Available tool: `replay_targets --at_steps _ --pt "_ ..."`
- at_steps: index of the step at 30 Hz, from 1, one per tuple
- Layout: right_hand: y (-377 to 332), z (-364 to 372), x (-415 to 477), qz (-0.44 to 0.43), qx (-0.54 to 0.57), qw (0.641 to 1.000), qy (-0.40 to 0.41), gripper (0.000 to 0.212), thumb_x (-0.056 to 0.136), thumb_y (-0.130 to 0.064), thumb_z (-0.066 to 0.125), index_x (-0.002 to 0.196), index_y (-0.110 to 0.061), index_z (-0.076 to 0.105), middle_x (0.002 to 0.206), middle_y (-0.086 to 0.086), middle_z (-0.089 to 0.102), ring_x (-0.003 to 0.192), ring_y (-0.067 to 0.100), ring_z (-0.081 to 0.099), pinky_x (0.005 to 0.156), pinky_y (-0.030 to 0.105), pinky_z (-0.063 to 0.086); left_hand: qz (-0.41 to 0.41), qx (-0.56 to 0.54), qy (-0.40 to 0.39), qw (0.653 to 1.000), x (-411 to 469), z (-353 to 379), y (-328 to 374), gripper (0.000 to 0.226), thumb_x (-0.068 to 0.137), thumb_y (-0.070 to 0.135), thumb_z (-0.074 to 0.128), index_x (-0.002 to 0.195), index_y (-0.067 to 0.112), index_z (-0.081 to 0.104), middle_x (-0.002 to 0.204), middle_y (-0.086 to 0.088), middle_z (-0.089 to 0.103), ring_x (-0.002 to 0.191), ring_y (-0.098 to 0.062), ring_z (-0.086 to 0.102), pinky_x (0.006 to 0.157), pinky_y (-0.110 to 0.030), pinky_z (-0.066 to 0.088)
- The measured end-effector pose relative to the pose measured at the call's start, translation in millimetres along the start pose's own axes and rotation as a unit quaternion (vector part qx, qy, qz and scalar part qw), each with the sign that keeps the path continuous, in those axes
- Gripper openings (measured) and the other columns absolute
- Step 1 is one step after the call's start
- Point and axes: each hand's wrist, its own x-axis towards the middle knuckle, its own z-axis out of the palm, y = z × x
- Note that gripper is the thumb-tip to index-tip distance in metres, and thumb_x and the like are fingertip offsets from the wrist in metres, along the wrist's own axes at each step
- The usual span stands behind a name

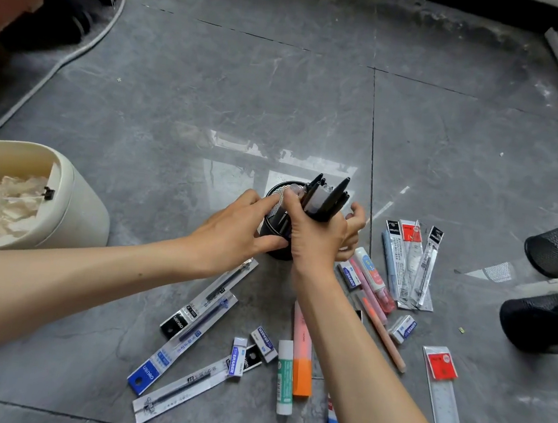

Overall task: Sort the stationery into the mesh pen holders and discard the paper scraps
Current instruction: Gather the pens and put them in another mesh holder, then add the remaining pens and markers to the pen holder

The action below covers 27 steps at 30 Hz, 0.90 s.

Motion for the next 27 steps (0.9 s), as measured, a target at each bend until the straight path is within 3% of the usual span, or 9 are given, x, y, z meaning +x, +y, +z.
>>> replay_targets --at_steps 3,6,9,12,15,19,22,24,27 --pt "4 -1 -1 0.019 0.007 1.0 -0.009 0.032 0.064 -0.048 0.08 0.074 -0.033 0.053 0.147 -0.003 0.02 0.134 0.023 0.023 0.111 0.039 0.006 -0.004 0.002 -0.001 1.0 -1 0 1 0.057 0.084 0.046 0.06 0.133 0.025 0.04 0.106 0.001 0.045 0.087 -0.015 0.06 0.086 -0.041 0.048" --pt "9 -1 -3 0.012 0.005 1.0 -0.015 0.033 0.065 -0.042 0.081 0.086 -0.026 0.062 0.147 0.0 0.019 0.134 0.025 0.022 0.113 0.04 0.008 -0.003 0.007 0.0 1.0 -1 0 1 0.056 0.084 0.046 0.06 0.13 0.02 0.041 0.107 0.0 0.045 0.088 -0.016 0.06 0.087 -0.041 0.048" --pt "12 0 -8 -0.012 0.005 1.0 -0.015 0.039 0.066 -0.035 0.082 0.094 -0.021 0.059 0.144 0.002 0.019 0.131 0.022 0.026 0.111 0.036 0.012 -0.006 0.005 -0.002 1.0 -1 -1 2 0.057 0.085 0.046 0.058 0.133 0.024 0.039 0.107 0.001 0.045 0.087 -0.016 0.06 0.087 -0.041 0.048" --pt "12 -1 -10 -0.017 -0.004 1.0 -0.013 0.062 0.066 -0.03 0.081 0.118 -0.017 0.051 0.143 0.004 0.022 0.126 0.023 0.034 0.105 0.032 0.018 -0.013 0.008 -0.002 1.0 -1 -1 1 0.062 0.085 0.047 0.057 0.138 0.028 0.034 0.108 0.001 0.044 0.089 -0.017 0.06 0.088 -0.041 0.047" --pt "11 -6 -10 -0.023 0.014 1.0 -0.01 0.076 0.068 -0.025 0.081 0.133 -0.022 0.041 0.143 0.004 0.023 0.125 0.022 0.036 0.109 0.036 0.024 -0.01 0.018 0.002 1.0 -1 0 1 0.067 0.085 0.048 0.058 0.143 0.027 0.03 0.112 0.001 0.044 0.095 -0.016 0.058 0.09 -0.039 0.046" --pt "14 -16 -10 -0.025 0.024 0.998 -0.054 0.084 0.072 -0.023 0.077 0.142 -0.028 0.03 0.145 0.003 0.02 0.127 0.02 0.034 0.112 0.045 0.024 0.017 0.055 -0.018 0.998 -3 3 4 0.067 0.088 0.043 0.057 0.146 0.036 0.023 0.134 -0.003 0.03 0.113 -0.018 0.045 0.098 -0.038 0.041" --pt "19 -22 -11 -0.015 0.044 0.994 -0.098 0.085 0.073 -0.025 0.075 0.143 -0.029 0.027 0.147 0.002 0.017 0.132 0.02 0.029 0.113 0.047 0.023 0.02 0.092 -0.044 0.995 -5 7 2 0.069 0.092 0.036 0.055 0.147 0.04 0.013 0.149 -0.005 0.007 0.137 -0.024 0.019 0.11 -0.041 0.03" --pt "22 -28 -13 -0.008 0.065 0.992 -0.103 0.089 0.069 -0.032 0.075 0.144 -0.029 0.028 0.147 0.003 0.018 0.135 0.019 0.027 0.114 0.046 0.023 0.017 0.086 -0.035 0.996 -9 10 4 0.076 0.093 0.027 0.054 0.148 0.04 0.004 0.151 -0.003 -0.005 0.141 -0.024 0.008 0.113 -0.043 0.025" --pt "27 -45 -18 0.0 0.092 0.991 -0.094 0.086 0.07 -0.033 0.071 0.144 -0.024 0.03 0.144 0.003 0.022 0.132 0.016 0.032 0.11 0.035 0.03 0.023 0.075 0.043 0.996 -23 15 8 0.077 0.089 0.016 0.055 0.148 0.025 0.006 0.143 -0.004 0.005 0.133 -0.022 0.018 0.11 -0.038 0.028"
